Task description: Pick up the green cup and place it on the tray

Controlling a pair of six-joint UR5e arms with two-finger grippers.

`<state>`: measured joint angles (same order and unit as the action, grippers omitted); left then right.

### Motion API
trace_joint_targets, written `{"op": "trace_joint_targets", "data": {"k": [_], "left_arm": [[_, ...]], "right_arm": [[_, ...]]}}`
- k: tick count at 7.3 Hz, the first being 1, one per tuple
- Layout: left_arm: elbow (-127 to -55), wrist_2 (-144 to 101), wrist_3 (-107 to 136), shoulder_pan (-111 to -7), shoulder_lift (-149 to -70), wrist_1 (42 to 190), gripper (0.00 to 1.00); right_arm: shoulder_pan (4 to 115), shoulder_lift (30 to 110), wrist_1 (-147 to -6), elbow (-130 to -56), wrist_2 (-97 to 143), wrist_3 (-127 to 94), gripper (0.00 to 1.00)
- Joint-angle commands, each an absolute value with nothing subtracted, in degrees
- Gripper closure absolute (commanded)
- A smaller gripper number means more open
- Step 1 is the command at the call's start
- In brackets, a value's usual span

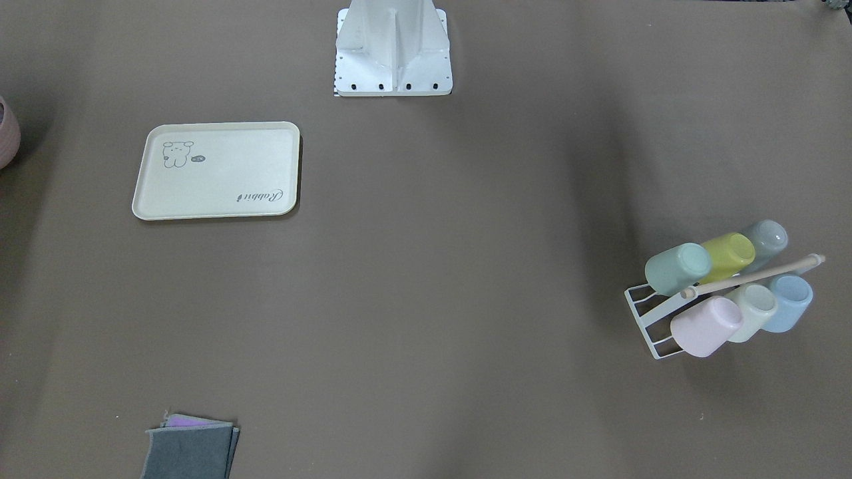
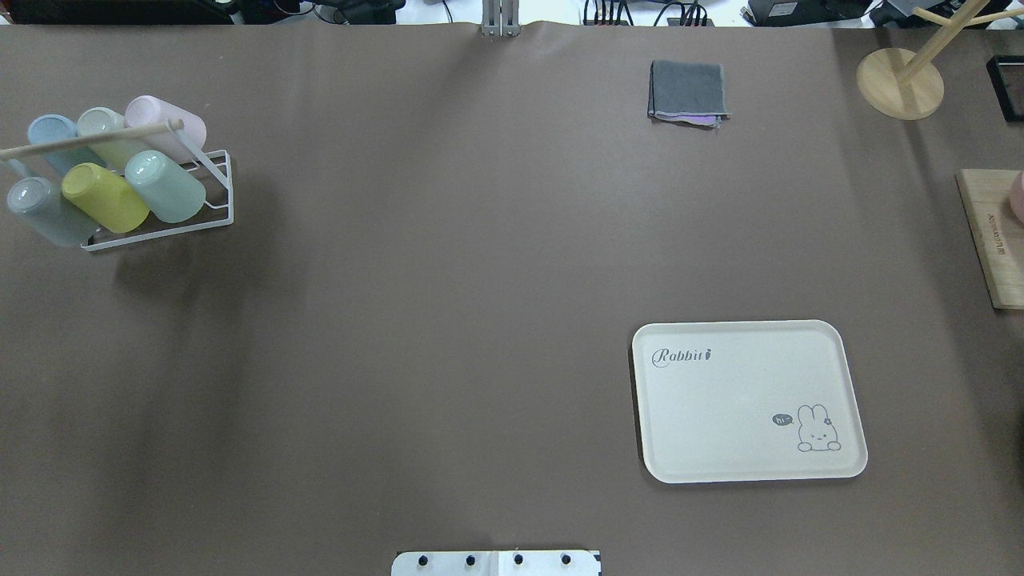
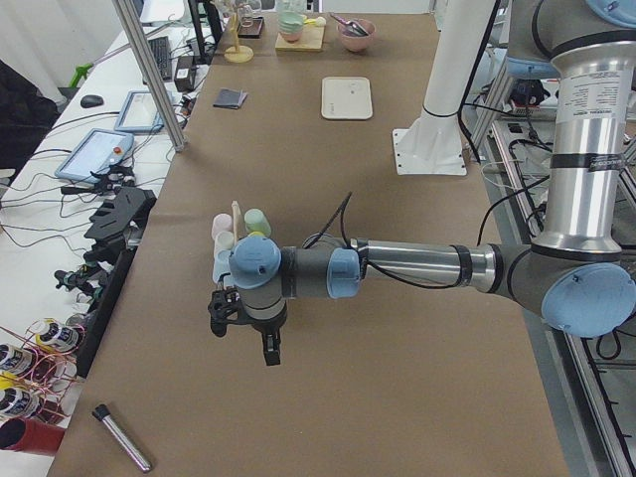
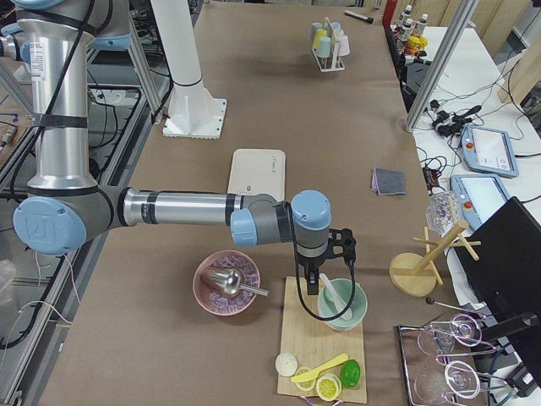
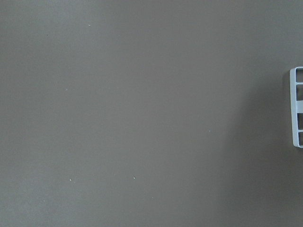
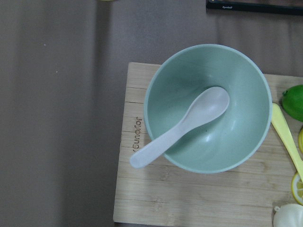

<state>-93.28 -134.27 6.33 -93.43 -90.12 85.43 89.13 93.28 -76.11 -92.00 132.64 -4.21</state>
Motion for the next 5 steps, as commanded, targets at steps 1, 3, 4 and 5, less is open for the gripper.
{"op": "trace_joint_targets", "data": {"k": [1, 3, 4, 5], "left_arm": [[-93.60, -134.30, 6.33, -93.43, -90.35, 85.25, 0.01], [-94.57, -134.47, 6.33, -93.43, -90.26, 85.17, 0.01], [-94.74, -134.47, 6.33, -93.43, -90.35, 85.17, 0.01], [-97.18, -134.47, 6.50, -93.43, -90.35, 84.73, 0.01]], "right_arm": [[88.86, 92.82, -73.21, -89.30, 138.38, -6.48, 0.00], [84.59, 92.38, -72.51, -92.61, 147.82, -23.13, 0.00], [79.07, 92.20, -72.42, -95.94, 146.44, -30.42, 0.00], [72.92, 92.20, -70.25, -98.67, 143.47, -38.33, 0.00]]}}
